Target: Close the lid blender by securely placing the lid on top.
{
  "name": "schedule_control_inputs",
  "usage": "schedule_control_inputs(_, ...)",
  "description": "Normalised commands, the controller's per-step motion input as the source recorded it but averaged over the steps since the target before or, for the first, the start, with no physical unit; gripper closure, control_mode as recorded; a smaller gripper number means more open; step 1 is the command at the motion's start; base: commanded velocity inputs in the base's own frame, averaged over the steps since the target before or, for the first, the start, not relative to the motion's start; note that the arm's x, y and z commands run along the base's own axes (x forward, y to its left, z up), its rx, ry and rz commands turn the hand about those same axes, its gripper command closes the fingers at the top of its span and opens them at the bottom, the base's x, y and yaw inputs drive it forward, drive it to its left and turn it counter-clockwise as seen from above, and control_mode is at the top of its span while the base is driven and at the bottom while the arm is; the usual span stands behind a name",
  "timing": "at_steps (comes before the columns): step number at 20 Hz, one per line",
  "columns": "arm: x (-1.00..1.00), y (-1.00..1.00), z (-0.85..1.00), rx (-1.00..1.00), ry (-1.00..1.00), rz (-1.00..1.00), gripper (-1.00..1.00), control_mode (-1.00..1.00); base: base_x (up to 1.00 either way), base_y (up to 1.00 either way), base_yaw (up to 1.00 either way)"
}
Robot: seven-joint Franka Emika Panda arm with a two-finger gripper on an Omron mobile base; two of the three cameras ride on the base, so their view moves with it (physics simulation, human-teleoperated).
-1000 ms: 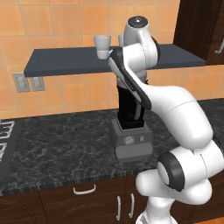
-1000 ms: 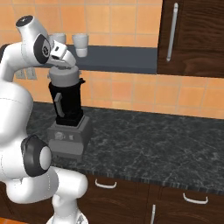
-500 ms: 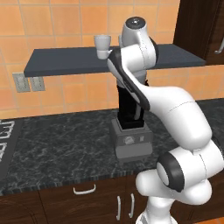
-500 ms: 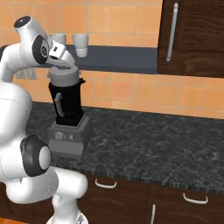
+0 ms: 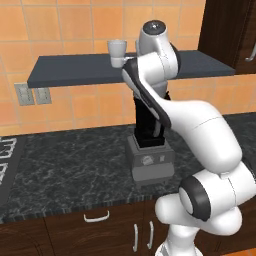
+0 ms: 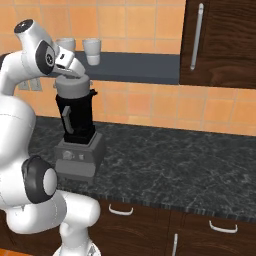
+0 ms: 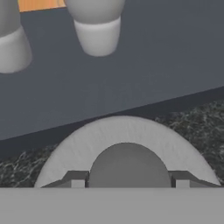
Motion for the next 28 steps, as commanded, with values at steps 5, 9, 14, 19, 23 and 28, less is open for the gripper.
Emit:
schedule_control_inputs(5,-0.17,0.0,0.11,0.01,-0.18,0.0,1.0,-1.0,0.0,0.0,0.0)
schedule_control_inputs(9,0.2,0.0,0.29,0.01,-0.15,-0.02,1.0,-1.0,0.0,0.0,0.0)
schedule_control_inputs(14,0.31,0.0,0.22,0.0,-0.03,-0.04,1.0,-1.0,0.0,0.0,0.0)
schedule_control_inputs(19,0.0,0.0,-0.01,0.0,0.02,0.0,1.0,-1.0,0.0,0.0,0.0)
schedule_control_inputs(23,-0.01,0.0,-0.17,-0.04,0.06,0.0,1.0,-1.0,0.0,0.0,0.0)
schedule_control_inputs(28,0.06,0.0,-0.09,-0.03,0.01,0.0,1.0,-1.0,0.0,0.0,0.0)
